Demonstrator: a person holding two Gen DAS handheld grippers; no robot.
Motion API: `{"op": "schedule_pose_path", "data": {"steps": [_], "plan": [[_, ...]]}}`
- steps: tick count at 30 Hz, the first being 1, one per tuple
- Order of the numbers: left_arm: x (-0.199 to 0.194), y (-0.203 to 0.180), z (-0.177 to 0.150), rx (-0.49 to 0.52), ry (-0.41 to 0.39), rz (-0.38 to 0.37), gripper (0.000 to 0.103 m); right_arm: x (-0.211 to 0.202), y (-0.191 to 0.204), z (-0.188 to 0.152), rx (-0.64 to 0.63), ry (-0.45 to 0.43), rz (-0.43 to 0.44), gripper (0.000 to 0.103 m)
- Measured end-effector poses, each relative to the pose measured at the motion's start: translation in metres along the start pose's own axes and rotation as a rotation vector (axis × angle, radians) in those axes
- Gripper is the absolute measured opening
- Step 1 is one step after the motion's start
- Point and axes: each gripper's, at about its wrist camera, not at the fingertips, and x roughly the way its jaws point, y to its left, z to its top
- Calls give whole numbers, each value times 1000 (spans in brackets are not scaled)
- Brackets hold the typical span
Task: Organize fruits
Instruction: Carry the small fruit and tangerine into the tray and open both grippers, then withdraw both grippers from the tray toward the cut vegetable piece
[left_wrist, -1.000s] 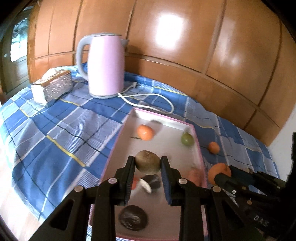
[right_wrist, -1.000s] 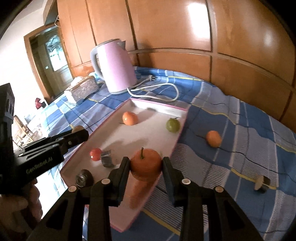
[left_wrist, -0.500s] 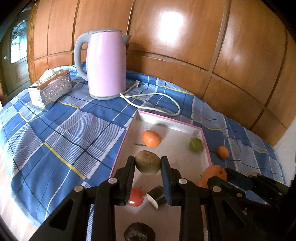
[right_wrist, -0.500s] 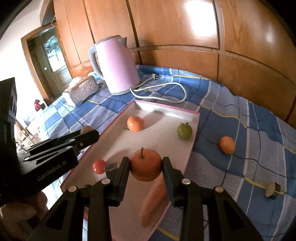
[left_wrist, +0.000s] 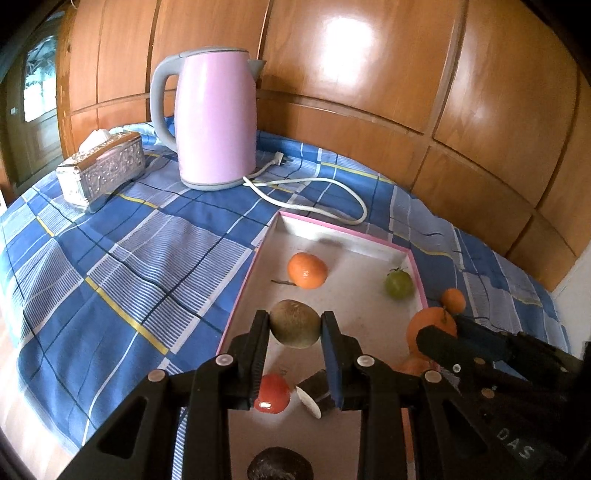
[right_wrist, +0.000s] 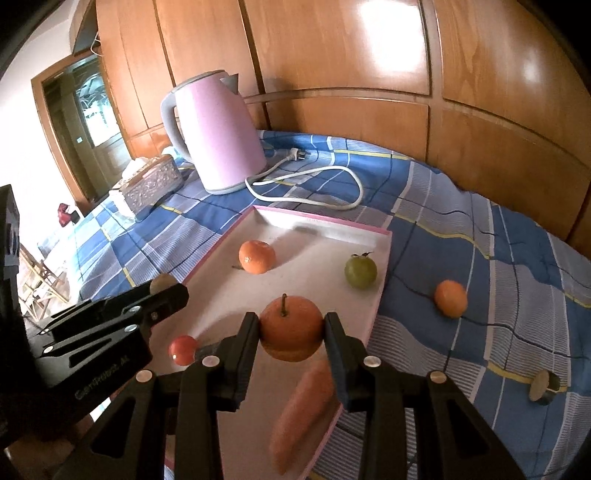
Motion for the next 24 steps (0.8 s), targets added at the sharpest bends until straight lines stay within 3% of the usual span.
{"op": "schedule_pose_path", "data": {"steps": [9, 13, 24], "plan": [[-1, 2, 0, -4, -2, 10, 31, 6, 2, 1, 4, 11, 1, 38], [-3, 1, 0, -1, -13, 13, 45, 5, 1, -1, 9, 9, -9, 38], [-14, -2, -5, 0, -25, 28, 48, -3, 0, -5, 17, -2, -14, 41]]}}
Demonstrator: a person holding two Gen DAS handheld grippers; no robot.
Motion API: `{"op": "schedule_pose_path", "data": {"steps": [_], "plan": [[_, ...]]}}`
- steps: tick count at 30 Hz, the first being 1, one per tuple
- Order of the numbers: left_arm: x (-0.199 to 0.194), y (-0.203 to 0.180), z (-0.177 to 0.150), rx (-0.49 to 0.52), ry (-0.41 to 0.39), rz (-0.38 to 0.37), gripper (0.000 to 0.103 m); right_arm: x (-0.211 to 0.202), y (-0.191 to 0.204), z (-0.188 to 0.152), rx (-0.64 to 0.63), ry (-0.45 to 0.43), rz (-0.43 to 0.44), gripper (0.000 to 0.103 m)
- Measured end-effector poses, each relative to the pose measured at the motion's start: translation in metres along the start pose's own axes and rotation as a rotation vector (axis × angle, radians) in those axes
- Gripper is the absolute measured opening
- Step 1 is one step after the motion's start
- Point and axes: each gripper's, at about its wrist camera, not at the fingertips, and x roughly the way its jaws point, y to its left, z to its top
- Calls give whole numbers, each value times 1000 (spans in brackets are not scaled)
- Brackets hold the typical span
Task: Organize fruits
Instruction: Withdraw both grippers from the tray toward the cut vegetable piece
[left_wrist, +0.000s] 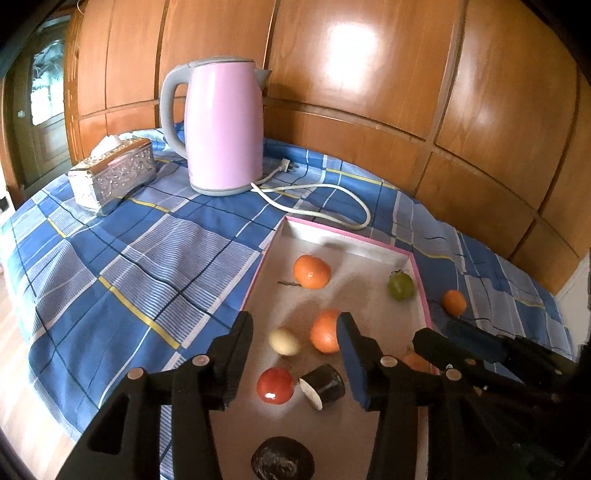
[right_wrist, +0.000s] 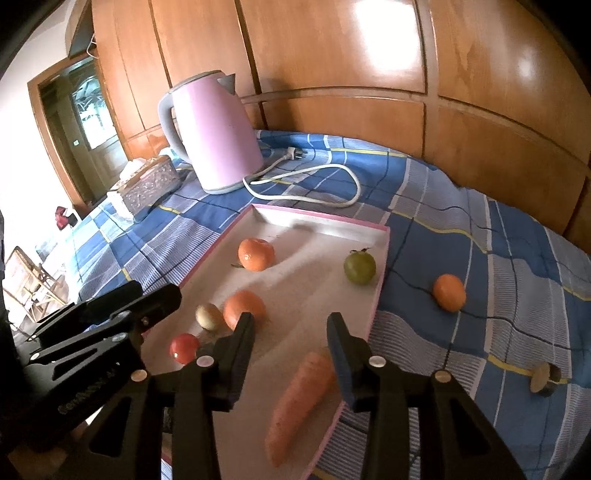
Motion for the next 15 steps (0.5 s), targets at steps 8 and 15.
{"op": "schedule_pose_path", "data": {"steps": [8, 15], "plan": [[-7, -11, -7, 20, 2, -13, 52, -9, -14, -10, 37, -1, -29, 41], [-12, -30, -15, 50, 7, -42, 53, -25, -32, -25, 78, -10, -69, 41]]}}
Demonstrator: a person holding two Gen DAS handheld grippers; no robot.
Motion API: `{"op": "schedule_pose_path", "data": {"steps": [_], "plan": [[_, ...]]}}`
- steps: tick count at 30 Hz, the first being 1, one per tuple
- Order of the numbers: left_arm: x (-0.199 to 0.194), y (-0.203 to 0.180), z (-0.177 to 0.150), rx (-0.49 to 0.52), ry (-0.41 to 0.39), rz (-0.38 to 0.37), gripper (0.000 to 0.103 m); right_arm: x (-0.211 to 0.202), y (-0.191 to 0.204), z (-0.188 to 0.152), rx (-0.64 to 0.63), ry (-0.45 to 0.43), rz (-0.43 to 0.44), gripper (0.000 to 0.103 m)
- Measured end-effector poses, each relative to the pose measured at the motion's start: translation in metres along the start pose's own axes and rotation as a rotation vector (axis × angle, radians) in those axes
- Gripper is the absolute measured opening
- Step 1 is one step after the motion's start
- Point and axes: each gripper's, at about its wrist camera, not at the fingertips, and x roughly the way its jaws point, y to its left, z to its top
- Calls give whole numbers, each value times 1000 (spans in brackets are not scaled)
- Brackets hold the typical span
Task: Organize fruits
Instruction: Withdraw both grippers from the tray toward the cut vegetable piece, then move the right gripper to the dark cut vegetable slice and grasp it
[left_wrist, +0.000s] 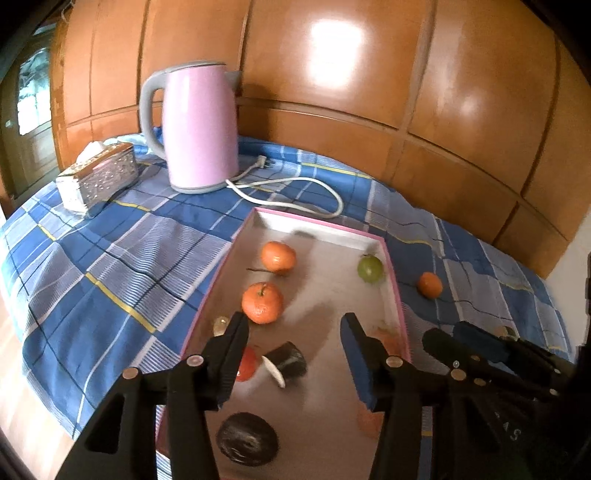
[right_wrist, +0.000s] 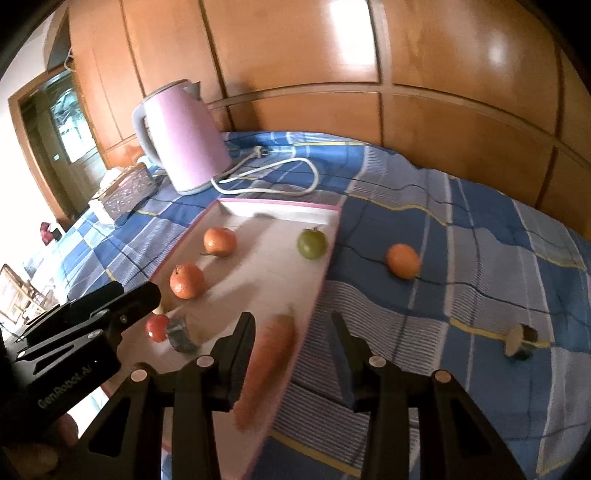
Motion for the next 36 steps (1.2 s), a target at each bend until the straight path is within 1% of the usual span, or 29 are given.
{"op": "schedule_pose_path", "data": {"steps": [7, 11, 24, 30, 36], "plan": [[-2, -27, -8, 44, 10, -39, 53, -16, -27, -12, 51, -15, -51, 41], [-3, -43, -11, 78, 9, -58, 53, -24, -48, -20, 96, -16, -82, 41], [5, -93, -22, 170, 44, -117, 53, -50, -126, -44, 250, -25, -213, 41], [11, -110, -26, 206, 61, -134, 53, -57, -154, -53, 300, -26, -252, 41], [19, -123, -31, 228, 87, -149, 53, -58, -177, -65, 350, -13, -270, 42]]}}
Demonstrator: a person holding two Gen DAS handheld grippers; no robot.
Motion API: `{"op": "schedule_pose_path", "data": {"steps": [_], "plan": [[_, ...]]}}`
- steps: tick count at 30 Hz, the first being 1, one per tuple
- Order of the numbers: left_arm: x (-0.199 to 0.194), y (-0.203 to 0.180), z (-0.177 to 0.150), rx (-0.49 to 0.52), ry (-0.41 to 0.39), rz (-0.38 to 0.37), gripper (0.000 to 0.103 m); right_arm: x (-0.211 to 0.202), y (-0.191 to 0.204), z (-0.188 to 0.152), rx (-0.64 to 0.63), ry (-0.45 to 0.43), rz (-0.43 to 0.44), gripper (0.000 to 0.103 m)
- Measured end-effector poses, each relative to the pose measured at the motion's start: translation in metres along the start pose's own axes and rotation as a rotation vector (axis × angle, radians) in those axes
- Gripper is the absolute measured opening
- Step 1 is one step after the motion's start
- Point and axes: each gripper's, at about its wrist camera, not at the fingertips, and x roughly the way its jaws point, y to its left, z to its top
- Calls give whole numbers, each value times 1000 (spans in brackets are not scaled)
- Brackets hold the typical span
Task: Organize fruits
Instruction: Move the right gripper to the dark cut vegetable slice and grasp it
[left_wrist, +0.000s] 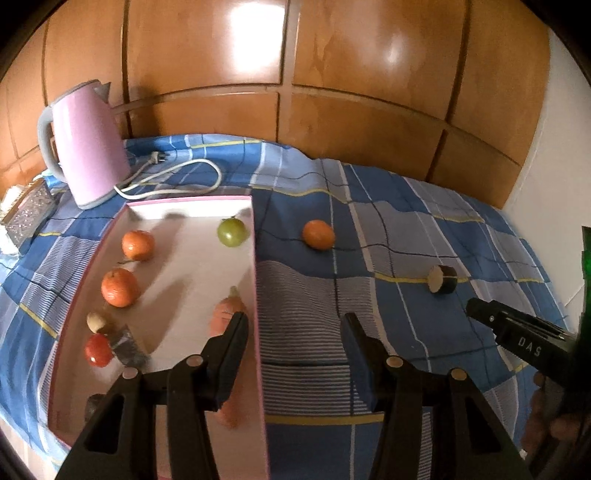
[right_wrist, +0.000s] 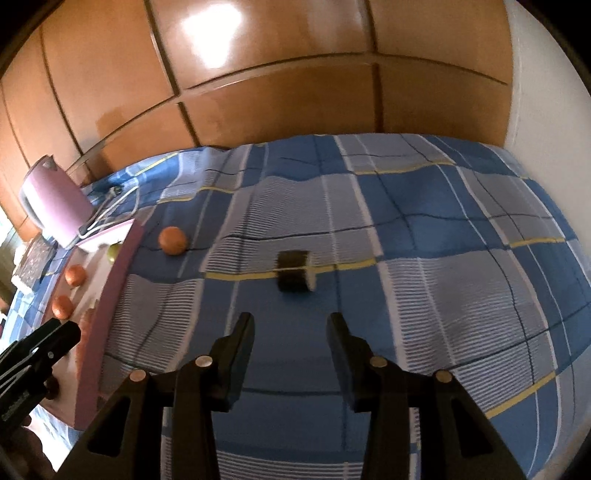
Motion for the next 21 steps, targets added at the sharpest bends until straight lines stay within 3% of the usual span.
{"op": "schedule_pose_path", "data": {"steps": [11, 21], "plan": [[11, -10, -1, 22, 22, -12, 53, 14, -6, 1, -1, 26, -10, 42], [19, -14, 4, 20, 34, -6, 53, 40, 4, 23, -32, 40, -32, 42]]}}
